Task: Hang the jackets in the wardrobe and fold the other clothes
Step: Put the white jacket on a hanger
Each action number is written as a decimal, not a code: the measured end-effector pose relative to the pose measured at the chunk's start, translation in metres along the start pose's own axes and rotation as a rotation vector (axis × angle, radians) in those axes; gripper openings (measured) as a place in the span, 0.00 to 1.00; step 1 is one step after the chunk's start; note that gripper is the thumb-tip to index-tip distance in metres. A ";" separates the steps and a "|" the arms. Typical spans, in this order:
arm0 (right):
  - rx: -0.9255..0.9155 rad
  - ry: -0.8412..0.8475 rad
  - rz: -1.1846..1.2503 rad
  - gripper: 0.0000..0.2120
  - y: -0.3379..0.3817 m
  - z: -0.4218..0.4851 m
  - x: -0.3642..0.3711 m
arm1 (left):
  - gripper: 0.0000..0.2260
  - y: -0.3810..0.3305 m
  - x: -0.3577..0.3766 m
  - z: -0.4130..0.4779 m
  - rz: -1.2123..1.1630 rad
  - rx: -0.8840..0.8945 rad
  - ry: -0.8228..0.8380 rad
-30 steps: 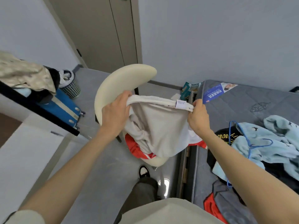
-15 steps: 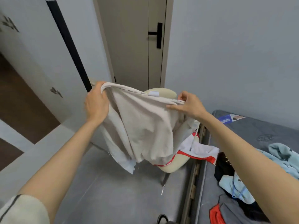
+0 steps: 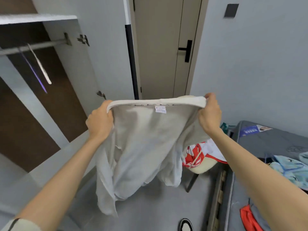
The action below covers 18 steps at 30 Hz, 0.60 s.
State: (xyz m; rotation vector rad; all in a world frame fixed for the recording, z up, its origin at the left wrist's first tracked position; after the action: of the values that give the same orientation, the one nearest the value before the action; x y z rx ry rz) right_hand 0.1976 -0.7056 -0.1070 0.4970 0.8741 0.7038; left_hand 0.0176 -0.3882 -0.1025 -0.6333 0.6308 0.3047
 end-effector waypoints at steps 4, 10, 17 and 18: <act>0.248 0.257 -0.136 0.10 -0.023 -0.040 0.004 | 0.20 0.025 0.019 -0.041 0.112 -0.035 0.313; 0.521 0.224 0.014 0.15 -0.040 -0.054 -0.012 | 0.21 0.010 0.043 -0.049 -0.089 -0.134 0.421; 0.926 0.395 0.184 0.10 -0.086 -0.036 -0.037 | 0.21 -0.060 0.090 -0.045 -0.191 -0.074 0.475; 0.987 0.347 0.236 0.08 -0.095 -0.033 -0.040 | 0.21 -0.073 0.098 -0.047 -0.205 -0.057 0.490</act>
State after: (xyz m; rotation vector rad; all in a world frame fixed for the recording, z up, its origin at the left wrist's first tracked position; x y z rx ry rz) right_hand 0.1860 -0.7949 -0.1667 1.4014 1.4990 0.5386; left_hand 0.1047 -0.4664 -0.1613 -0.8292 1.0193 -0.0300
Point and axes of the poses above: each hand's wrist, its own z-axis towards the middle knuckle, its own x-axis out of the palm, y = z × x, the point moved 4 cm from there along z, towards the middle knuckle, and after that the axes turned 13 degrees about -y, right-handed, at the moved point
